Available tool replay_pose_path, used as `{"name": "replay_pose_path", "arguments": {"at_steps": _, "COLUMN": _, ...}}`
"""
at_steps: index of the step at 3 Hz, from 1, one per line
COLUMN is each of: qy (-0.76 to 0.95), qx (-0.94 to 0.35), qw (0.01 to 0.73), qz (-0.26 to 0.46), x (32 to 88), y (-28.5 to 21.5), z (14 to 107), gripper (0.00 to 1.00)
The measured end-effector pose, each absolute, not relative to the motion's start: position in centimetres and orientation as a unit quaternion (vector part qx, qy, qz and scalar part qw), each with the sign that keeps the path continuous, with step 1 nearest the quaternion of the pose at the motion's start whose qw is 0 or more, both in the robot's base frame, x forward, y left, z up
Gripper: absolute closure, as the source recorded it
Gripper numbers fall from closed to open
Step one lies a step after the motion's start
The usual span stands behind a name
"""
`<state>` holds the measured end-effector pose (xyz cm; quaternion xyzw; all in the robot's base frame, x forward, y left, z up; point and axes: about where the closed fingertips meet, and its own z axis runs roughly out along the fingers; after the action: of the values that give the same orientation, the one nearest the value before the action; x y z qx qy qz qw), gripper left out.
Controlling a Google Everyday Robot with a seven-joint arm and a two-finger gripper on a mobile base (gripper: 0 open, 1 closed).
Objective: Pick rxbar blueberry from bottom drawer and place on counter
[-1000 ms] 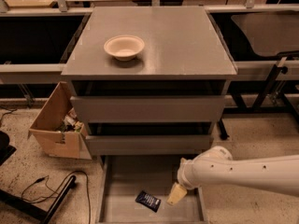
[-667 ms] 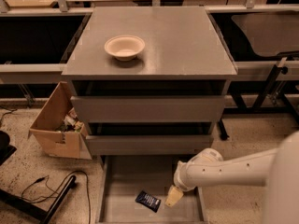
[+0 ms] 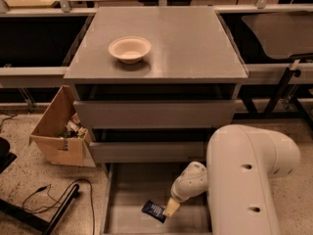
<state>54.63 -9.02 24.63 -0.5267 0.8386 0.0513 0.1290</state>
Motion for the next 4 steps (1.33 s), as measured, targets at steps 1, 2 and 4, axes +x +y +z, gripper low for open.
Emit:
{"name": "replay_pose_path", "arguments": {"at_steps": 1, "qy": 0.841, "qx": -0.519, "qw": 0.136, "qz": 0.068, "x": 55.1, "y": -7.6, "z": 19.7, "gripper": 0.0}}
{"name": "replay_pose_path", "arguments": {"at_steps": 2, "qy": 0.839, "qx": -0.516, "qw": 0.148, "qz": 0.089, "x": 55.2, "y": -5.7, "z": 15.6, "gripper": 0.0}}
{"name": "replay_pose_path", "arguments": {"at_steps": 4, "qy": 0.836, "qx": -0.507, "qw": 0.154, "qz": 0.14, "x": 52.9, "y": -0.6, "z": 9.4, "gripper": 0.15}}
